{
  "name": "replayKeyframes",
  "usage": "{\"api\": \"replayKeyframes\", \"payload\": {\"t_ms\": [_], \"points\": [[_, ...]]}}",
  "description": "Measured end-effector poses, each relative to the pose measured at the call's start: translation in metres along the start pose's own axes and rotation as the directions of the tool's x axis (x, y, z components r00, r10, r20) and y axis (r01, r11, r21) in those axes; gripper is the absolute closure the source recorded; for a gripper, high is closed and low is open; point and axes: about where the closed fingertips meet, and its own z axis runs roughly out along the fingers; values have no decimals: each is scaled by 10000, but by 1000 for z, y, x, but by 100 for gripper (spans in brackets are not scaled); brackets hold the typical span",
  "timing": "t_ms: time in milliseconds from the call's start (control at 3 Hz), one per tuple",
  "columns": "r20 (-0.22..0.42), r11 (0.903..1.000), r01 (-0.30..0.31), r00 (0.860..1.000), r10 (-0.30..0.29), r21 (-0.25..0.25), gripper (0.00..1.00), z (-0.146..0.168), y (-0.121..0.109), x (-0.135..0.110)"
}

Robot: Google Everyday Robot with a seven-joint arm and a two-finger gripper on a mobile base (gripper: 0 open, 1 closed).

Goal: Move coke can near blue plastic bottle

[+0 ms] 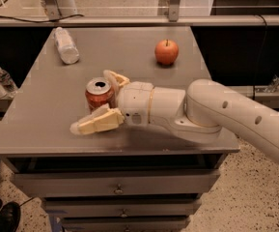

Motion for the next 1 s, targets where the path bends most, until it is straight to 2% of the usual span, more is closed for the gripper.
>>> {"api": "replayKeyframes", "payload": {"t_ms": [333,1000], "points": [[152,9998,-75,9999,78,-174,16,9,7,5],[340,9995,129,9994,-120,-280,63,14,6,-1]]}}
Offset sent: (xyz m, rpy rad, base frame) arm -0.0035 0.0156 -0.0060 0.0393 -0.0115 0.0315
